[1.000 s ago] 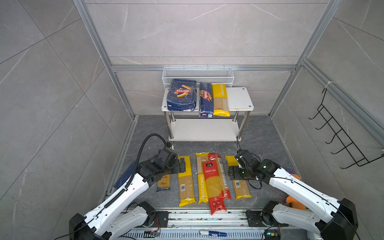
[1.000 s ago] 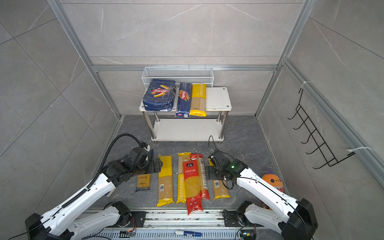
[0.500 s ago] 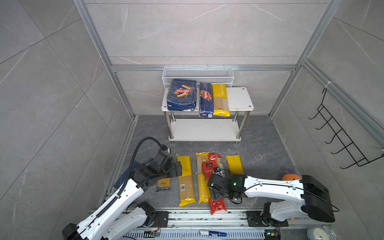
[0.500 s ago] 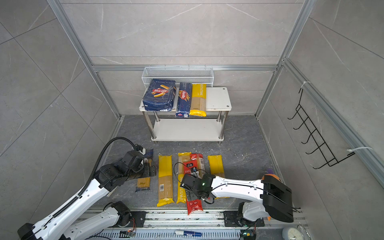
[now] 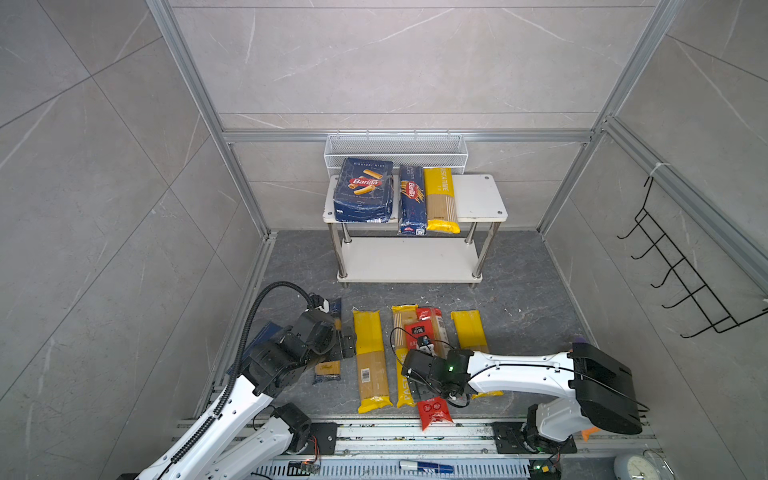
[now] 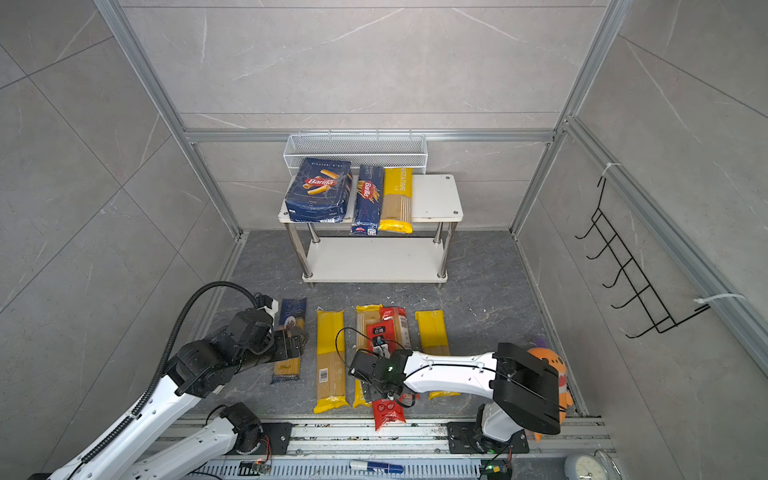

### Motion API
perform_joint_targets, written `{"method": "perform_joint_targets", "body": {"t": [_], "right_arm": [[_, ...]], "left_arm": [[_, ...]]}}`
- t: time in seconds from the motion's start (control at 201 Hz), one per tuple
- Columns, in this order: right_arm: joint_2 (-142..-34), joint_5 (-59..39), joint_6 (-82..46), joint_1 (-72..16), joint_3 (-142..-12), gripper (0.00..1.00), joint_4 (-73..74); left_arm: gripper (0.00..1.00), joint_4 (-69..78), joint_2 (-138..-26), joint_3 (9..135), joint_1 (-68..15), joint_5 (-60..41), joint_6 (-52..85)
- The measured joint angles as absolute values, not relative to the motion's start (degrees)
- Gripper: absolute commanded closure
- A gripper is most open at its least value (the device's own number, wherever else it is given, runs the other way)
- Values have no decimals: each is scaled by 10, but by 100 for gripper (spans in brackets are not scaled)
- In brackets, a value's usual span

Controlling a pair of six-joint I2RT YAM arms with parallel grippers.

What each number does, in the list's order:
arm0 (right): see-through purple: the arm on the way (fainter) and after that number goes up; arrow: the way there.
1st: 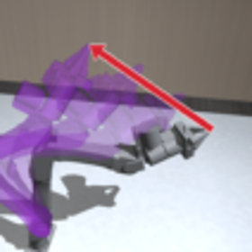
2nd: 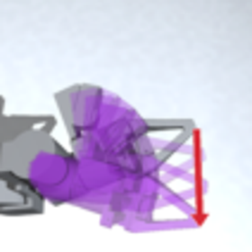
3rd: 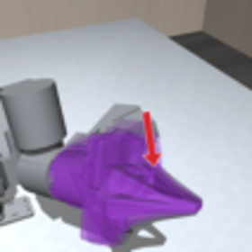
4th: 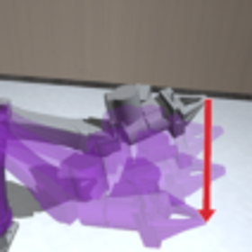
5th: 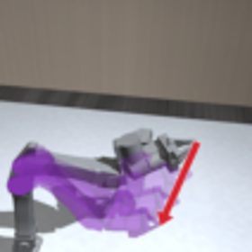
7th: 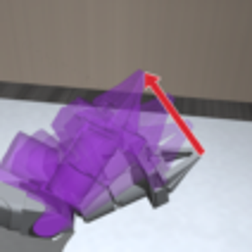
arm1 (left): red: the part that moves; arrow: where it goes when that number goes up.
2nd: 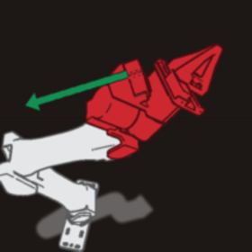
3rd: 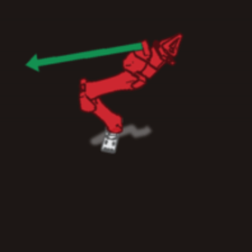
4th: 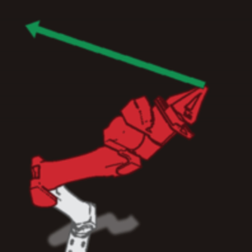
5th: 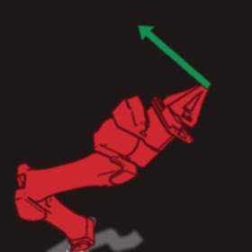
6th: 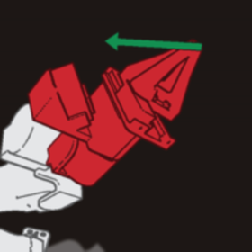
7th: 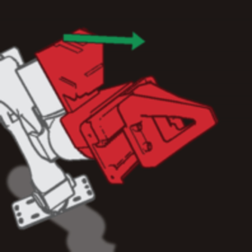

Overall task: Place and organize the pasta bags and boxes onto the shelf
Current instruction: 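Close the right gripper on the red-labelled bag and lift it off the floor, then raise the red-labelled bag with the right gripper up toward the upper shelf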

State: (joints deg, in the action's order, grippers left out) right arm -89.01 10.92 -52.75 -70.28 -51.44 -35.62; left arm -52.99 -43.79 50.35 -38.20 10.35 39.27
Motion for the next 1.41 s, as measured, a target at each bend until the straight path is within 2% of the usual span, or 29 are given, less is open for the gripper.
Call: {"method": "perform_joint_targets", "body": {"t": [0.179,0.219,0.353,0.488,0.627,0.777,1.065,1.225,1.409], "right_arm": [[-914,108,-527,-702,-528,19,-357],[-915,107,-526,-700,-528,23,-356],[-915,87,-523,-679,-523,48,-343],[-897,71,-525,-661,-507,62,-331],[-865,59,-523,-646,-484,72,-307],[-807,51,-513,-626,-457,79,-304],[-675,26,-493,-571,-452,84,-315],[-622,19,-482,-554,-454,85,-337],[-552,30,-466,-553,-496,84,-432]], "left_arm": [[0,-533,-439,503,-382,104,393],[0,-534,-439,503,-382,104,393],[0,-538,-438,503,-382,104,393],[0,-541,-438,503,-382,105,393],[0,-541,-437,503,-382,108,393],[0,-541,-441,504,-382,114,393],[0,-541,-461,511,-382,117,393],[0,-541,-472,528,-382,117,392],[0,-540,-495,551,-382,118,392]]}}
